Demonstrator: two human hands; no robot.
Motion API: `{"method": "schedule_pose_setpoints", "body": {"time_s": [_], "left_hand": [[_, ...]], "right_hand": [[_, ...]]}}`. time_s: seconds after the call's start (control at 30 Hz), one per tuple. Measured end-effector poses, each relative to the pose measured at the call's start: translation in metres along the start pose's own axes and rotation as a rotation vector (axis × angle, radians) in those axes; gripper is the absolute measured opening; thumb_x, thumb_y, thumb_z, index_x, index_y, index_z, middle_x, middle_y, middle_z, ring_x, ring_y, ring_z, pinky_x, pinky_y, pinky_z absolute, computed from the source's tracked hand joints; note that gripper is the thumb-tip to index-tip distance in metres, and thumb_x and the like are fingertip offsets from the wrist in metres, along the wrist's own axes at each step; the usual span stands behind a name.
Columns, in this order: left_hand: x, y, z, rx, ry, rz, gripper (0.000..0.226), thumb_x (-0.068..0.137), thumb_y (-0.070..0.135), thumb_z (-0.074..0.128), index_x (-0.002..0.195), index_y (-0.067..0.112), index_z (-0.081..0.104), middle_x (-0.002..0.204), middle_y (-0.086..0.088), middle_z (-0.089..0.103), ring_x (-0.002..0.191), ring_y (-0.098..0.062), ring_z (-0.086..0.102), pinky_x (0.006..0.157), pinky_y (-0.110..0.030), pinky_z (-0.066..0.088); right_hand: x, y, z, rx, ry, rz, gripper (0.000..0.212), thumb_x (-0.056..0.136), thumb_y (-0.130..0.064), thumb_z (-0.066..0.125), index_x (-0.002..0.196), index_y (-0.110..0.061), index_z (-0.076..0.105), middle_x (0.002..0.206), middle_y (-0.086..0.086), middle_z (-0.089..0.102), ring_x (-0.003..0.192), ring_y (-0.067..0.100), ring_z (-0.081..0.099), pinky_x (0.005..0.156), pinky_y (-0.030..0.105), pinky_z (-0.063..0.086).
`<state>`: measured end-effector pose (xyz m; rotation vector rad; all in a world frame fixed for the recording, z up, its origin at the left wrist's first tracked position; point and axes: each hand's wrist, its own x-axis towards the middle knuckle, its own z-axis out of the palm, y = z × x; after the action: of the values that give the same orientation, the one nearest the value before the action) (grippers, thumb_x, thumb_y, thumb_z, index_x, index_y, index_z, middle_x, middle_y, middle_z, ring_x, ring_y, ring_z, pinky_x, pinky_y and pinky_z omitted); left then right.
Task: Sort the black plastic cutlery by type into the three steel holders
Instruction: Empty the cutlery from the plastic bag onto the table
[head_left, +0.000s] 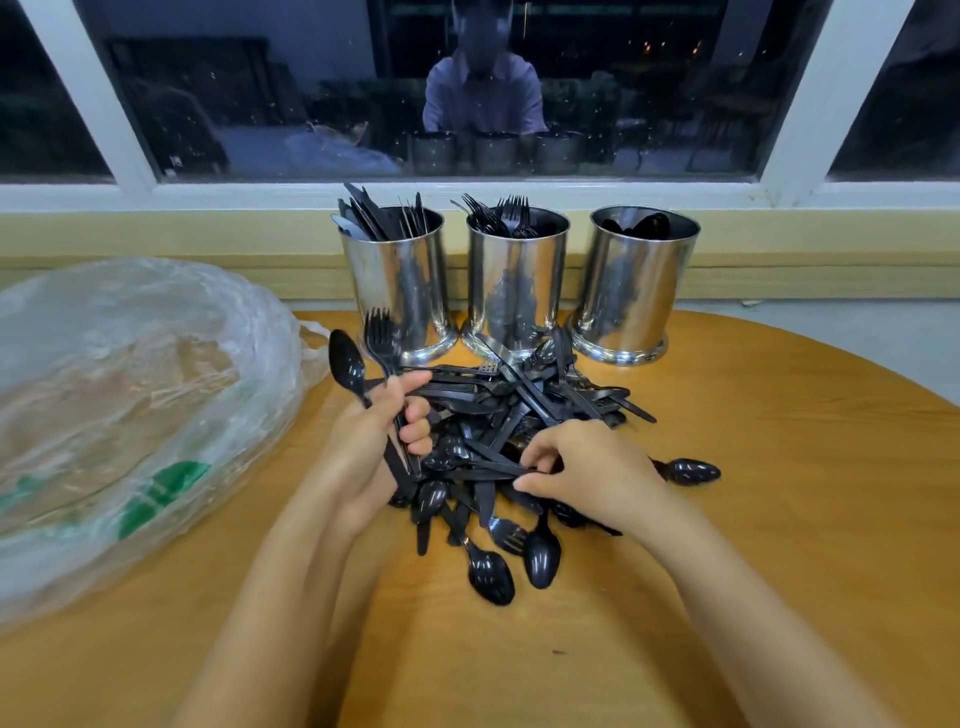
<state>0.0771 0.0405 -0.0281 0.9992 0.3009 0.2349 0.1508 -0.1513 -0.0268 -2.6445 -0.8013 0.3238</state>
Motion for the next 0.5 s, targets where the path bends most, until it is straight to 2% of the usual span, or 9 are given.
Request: {"method": "schedule_pose_setpoints", "body": {"time_s": [0.13,0.2,0.27,0.33,0.37,0.43,0.5], "left_hand": [[-0.011,-0.009,-0.01,-0.161,0.026,-0.02,0.029,0.104,0.024,0.039,0.119,0.005,0.056,0.064,0.003,0.043,0.05,-0.006,0.038,0.046,-0.018,0.037],[-0.013,-0.012,-0.013,-0.22,0.026,-0.033,0.029,0.104,0.025,0.039,0.117,0.006,0.057,0.063,0.003,0.043,0.049,-0.006,0.038,0.045,-0.018,0.037],[-0.014,-0.014,-0.014,-0.258,0.044,-0.041,0.028,0.103,0.027,0.041,0.113,0.007,0.058,0.062,0.004,0.042,0.047,-0.005,0.037,0.044,-0.017,0.036],[-0.016,-0.015,-0.015,-0.268,0.073,-0.037,0.027,0.101,0.03,0.043,0.108,0.008,0.058,0.058,0.005,0.038,0.044,-0.004,0.033,0.041,-0.016,0.032],[-0.016,-0.016,-0.014,-0.259,0.088,-0.033,0.028,0.1,0.032,0.045,0.105,0.009,0.058,0.056,0.006,0.036,0.043,-0.003,0.03,0.039,-0.015,0.029],[-0.018,-0.017,-0.009,-0.22,0.121,-0.015,0.033,0.091,0.039,0.051,0.102,0.008,0.058,0.055,0.007,0.03,0.041,-0.002,0.026,0.037,-0.014,0.024],[-0.019,-0.018,-0.004,-0.167,0.15,0.011,0.047,0.078,0.046,0.058,0.106,0.008,0.058,0.058,0.008,0.026,0.043,-0.002,0.022,0.038,-0.015,0.022]], "right_hand": [[-0.008,-0.005,0.009,-0.002,0.1,0.067,0.012,0.087,-0.036,0.069,0.097,-0.031,0.066,0.089,-0.015,0.061,0.082,0.008,0.058,0.056,0.022,0.038],[-0.008,-0.003,0.013,0.086,0.193,0.094,0.009,0.087,-0.033,0.071,0.092,-0.028,0.067,0.083,-0.015,0.059,0.08,0.008,0.058,0.06,0.024,0.041],[-0.008,0.0,0.015,0.258,0.301,0.089,0.003,0.087,-0.026,0.071,0.087,-0.024,0.069,0.074,-0.015,0.059,0.07,0.002,0.058,0.063,0.02,0.043],[-0.008,-0.002,0.014,0.47,0.385,0.082,0.005,0.09,-0.016,0.066,0.09,-0.018,0.071,0.067,-0.011,0.062,0.054,-0.002,0.056,0.056,0.01,0.041],[-0.009,-0.006,0.015,0.611,0.397,0.088,0.009,0.092,-0.013,0.063,0.094,-0.016,0.072,0.067,-0.007,0.065,0.05,-0.003,0.055,0.052,0.01,0.041],[-0.012,-0.019,0.017,0.904,0.369,0.084,0.015,0.094,-0.011,0.06,0.102,-0.015,0.071,0.075,-0.004,0.069,0.053,-0.001,0.055,0.052,0.015,0.044],[-0.017,-0.034,0.022,1.092,0.295,0.071,0.017,0.094,-0.014,0.06,0.1,-0.026,0.07,0.07,-0.006,0.064,0.058,0.004,0.052,0.058,0.018,0.045]]}}
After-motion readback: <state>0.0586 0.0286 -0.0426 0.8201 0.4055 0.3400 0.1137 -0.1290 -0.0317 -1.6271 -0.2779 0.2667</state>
